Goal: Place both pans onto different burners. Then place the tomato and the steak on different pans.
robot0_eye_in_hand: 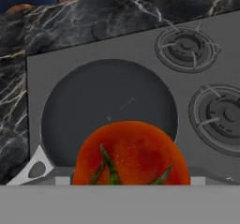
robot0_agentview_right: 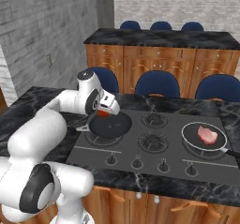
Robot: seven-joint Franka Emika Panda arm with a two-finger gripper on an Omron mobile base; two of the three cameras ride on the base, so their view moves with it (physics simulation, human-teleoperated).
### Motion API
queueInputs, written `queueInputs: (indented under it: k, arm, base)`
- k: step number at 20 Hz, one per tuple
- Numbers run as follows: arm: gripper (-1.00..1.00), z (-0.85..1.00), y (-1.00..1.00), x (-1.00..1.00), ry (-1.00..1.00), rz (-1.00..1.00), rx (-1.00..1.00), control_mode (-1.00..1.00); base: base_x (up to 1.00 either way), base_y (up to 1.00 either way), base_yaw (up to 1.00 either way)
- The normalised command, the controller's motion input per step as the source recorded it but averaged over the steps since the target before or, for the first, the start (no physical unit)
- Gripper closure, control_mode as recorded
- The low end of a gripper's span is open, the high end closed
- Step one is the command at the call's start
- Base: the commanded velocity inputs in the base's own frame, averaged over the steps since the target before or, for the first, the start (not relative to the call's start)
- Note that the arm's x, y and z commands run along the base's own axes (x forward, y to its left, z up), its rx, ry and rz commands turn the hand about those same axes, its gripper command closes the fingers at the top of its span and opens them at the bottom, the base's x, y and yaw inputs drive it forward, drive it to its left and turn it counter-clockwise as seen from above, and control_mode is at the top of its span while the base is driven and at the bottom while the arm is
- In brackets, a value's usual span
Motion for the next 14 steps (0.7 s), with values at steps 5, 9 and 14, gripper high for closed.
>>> queueInputs:
  k: [5, 9, 14]
  arm:
    - [1.0, -0.48, 0.06, 0.32, 0.05, 0.0, 0.0, -1.0]
    - [1.0, -0.49, 0.02, 0.25, 0.06, 0.0, 0.0, -1.0]
    - [1.0, -0.47, 0.0, 0.27, 0.05, 0.01, 0.0, -1.0]
  base:
    - [0.0, 0.0, 0.0]
    - [0.0, 0.0, 0.0]
    - [0.0, 0.0, 0.0]
